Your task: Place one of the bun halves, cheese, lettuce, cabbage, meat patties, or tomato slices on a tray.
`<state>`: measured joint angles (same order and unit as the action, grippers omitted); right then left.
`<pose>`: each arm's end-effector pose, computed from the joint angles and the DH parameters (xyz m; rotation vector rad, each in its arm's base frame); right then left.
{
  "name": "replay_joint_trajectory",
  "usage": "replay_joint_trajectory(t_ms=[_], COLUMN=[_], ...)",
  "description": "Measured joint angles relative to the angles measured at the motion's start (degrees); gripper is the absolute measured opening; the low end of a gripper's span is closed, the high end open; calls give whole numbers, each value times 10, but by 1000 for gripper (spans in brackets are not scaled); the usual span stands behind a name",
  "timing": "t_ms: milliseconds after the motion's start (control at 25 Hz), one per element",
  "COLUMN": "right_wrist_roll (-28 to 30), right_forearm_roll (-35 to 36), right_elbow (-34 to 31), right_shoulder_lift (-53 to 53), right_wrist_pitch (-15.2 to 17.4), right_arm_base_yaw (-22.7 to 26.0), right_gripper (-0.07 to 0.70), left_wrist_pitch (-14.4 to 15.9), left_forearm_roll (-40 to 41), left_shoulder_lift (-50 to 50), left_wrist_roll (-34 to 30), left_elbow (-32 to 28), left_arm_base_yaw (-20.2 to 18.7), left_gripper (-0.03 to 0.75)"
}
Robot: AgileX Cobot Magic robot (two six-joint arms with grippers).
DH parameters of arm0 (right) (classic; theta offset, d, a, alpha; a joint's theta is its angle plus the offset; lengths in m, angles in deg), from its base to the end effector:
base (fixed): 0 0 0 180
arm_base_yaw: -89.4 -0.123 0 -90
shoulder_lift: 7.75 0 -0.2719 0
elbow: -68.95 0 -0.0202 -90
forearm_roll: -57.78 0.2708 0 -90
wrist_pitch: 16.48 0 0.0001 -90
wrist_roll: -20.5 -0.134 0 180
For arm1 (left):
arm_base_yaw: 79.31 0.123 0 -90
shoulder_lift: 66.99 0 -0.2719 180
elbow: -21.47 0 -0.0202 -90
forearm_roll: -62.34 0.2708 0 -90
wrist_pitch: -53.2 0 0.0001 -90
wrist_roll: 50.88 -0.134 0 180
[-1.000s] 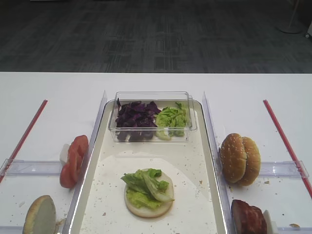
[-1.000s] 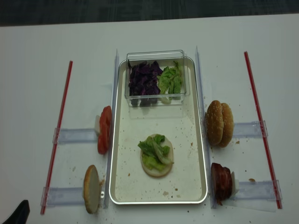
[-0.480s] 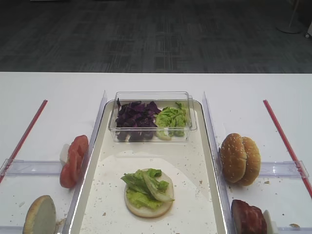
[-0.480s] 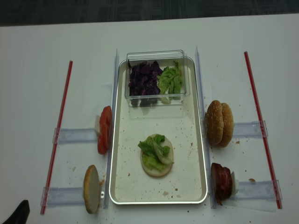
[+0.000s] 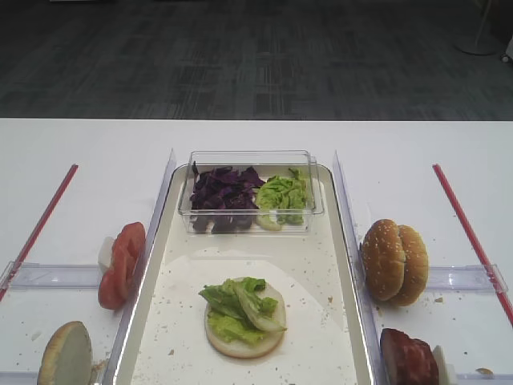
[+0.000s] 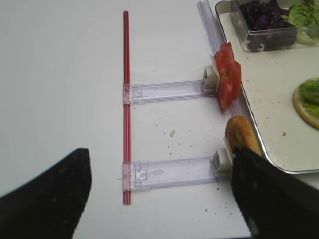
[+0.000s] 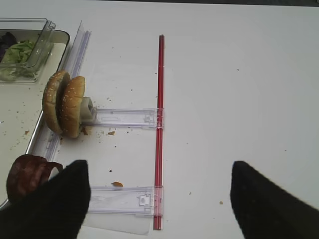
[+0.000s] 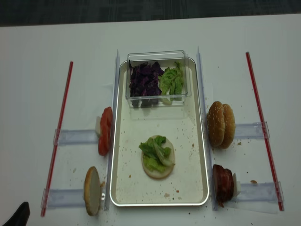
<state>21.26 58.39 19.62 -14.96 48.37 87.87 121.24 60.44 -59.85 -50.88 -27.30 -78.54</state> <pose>0.0593 0.0029 0.2534 -0.0433 2.1182 0.0209 0.0543 -0.0034 0.2504 -0.0102 2.1630 -0.0327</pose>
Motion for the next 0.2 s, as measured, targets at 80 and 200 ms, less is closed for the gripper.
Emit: replay_joint_trajectory(t_ms=[80, 200], right_wrist_roll=[0, 0], right_forearm_roll=[0, 0], right_elbow=[0, 0], right_shoulder_lift=[0, 0], right_wrist_pitch=[0, 0], right_arm_base_yaw=[0, 0], right_gripper=[596, 596], left_wrist_pitch=[0, 0], left_forearm_roll=[0, 0], left_shoulder_lift=[0, 0], left_wrist_roll=[0, 0], left_elbow=[0, 0], left_arm_base_yaw=[0, 0], left_gripper=[534, 534])
